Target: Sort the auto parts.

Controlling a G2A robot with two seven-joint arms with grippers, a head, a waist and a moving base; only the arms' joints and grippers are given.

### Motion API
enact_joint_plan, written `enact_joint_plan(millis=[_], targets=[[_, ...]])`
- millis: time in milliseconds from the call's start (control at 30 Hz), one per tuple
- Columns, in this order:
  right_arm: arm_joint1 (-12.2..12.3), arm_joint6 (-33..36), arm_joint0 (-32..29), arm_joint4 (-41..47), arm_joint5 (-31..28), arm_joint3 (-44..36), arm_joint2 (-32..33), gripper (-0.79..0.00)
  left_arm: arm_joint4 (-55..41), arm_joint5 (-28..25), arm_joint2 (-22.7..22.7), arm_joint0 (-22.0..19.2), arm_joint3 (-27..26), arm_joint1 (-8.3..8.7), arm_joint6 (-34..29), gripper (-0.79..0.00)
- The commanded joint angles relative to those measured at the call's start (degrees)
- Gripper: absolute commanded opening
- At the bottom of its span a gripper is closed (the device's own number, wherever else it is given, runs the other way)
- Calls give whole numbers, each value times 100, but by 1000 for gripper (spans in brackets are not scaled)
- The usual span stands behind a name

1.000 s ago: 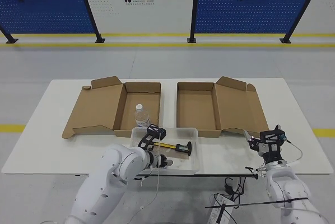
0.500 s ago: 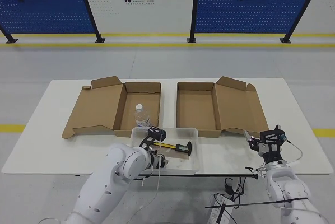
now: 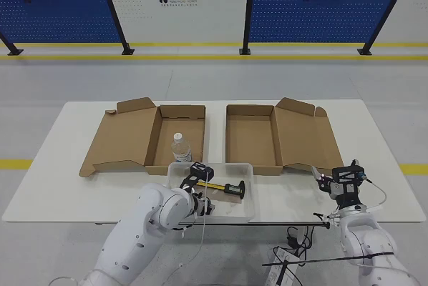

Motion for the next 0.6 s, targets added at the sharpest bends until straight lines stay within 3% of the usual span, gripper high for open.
enact_joint_plan(millis=[0,100,133,167,200,233,567], targets=[[0,0,0,0,0,0,0,0,0,-10,2,8,11,7,0,-397],[0,0,0,0,0,0,0,0,-6,-14,5,12,23,14,16,-416],[0,0,0,0,0,0,0,0,-10,-21,9,12,26,16,17,-462],[0,0,0,0,0,0,0,0,-14,-25,10,10,29,19,18,-533],[0,0,0,0,0,0,0,0,-22,-25,10,9,30,21,22,-696],[0,0,0,0,0,0,0,0,-32,-21,9,9,32,22,30,-785],[0,0,0,0,0,0,0,0,-111,-60,-15,25,-192,51,59,-785]])
